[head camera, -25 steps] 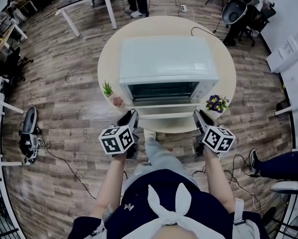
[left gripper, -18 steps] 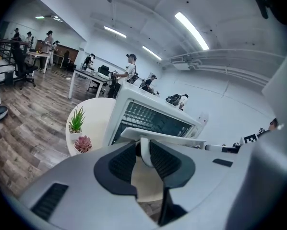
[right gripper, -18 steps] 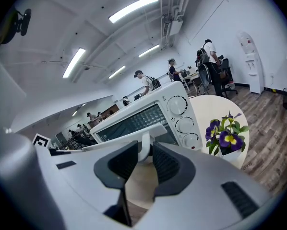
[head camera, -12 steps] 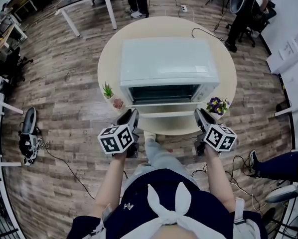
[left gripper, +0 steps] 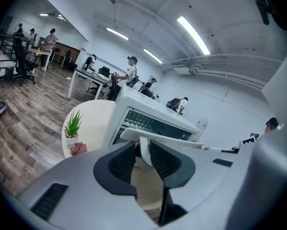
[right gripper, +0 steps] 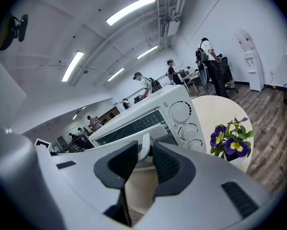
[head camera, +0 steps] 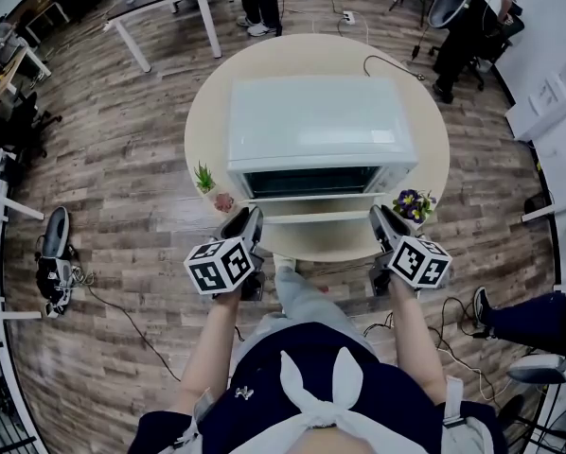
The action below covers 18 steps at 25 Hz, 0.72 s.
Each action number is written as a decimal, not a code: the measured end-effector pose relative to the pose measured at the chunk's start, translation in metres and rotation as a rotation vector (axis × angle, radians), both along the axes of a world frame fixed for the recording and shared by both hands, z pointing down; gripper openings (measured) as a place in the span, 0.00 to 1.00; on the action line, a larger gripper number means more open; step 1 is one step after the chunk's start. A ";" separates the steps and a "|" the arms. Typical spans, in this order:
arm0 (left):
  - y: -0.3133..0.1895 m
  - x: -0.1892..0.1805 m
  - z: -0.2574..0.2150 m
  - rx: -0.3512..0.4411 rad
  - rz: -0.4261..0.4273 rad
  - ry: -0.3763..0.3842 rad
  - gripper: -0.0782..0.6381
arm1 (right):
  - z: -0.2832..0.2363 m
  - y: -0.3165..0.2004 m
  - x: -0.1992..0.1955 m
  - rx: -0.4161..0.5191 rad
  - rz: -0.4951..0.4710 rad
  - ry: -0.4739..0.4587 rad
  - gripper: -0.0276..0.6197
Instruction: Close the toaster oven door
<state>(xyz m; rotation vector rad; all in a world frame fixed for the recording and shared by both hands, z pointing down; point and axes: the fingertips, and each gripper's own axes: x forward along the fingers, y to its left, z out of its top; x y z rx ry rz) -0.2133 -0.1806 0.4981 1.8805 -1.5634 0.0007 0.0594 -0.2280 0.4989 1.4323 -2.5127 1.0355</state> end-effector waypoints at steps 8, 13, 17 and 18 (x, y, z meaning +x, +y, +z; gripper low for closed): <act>-0.007 -0.002 -0.003 0.014 -0.016 0.005 0.25 | -0.003 -0.007 -0.001 0.014 -0.002 -0.009 0.20; -0.014 -0.005 -0.007 0.018 -0.012 0.005 0.25 | -0.006 -0.014 -0.003 0.020 0.006 -0.021 0.20; -0.019 -0.005 -0.008 0.018 -0.005 0.005 0.25 | -0.007 -0.019 -0.003 0.021 0.012 -0.027 0.20; -0.020 -0.005 -0.008 0.018 -0.004 0.005 0.25 | -0.007 -0.020 -0.004 0.021 0.014 -0.028 0.20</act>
